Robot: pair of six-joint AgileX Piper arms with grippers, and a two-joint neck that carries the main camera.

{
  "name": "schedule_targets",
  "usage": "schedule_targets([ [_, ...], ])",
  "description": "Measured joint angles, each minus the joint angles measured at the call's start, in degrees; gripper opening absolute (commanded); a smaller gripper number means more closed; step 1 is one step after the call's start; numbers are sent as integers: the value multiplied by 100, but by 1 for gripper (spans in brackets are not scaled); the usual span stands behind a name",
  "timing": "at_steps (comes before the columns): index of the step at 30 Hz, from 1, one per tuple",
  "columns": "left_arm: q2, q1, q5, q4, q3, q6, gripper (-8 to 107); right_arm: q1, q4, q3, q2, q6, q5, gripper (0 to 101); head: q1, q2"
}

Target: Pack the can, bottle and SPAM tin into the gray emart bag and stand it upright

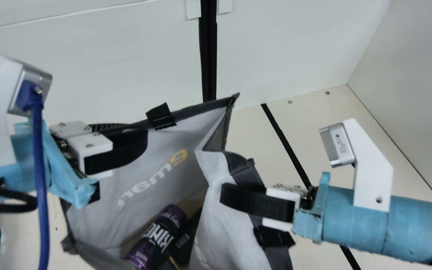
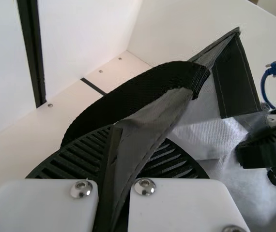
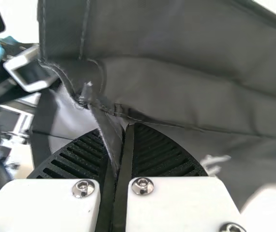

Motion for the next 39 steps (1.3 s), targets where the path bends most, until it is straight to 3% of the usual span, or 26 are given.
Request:
schedule_targets([
  [9,665,196,-10,-97,-478,396,-8,-262,22,-6,643,-886,-5,0,0,0],
  [28,1860,197,13,-39,-1714,652,-8,-234,272,-636,1855,-2131,11,0,0,9],
  [39,2516,413,13,24,-2729,295,-8,472,-494,-873,2216,-2844,-408,0,0,9],
])
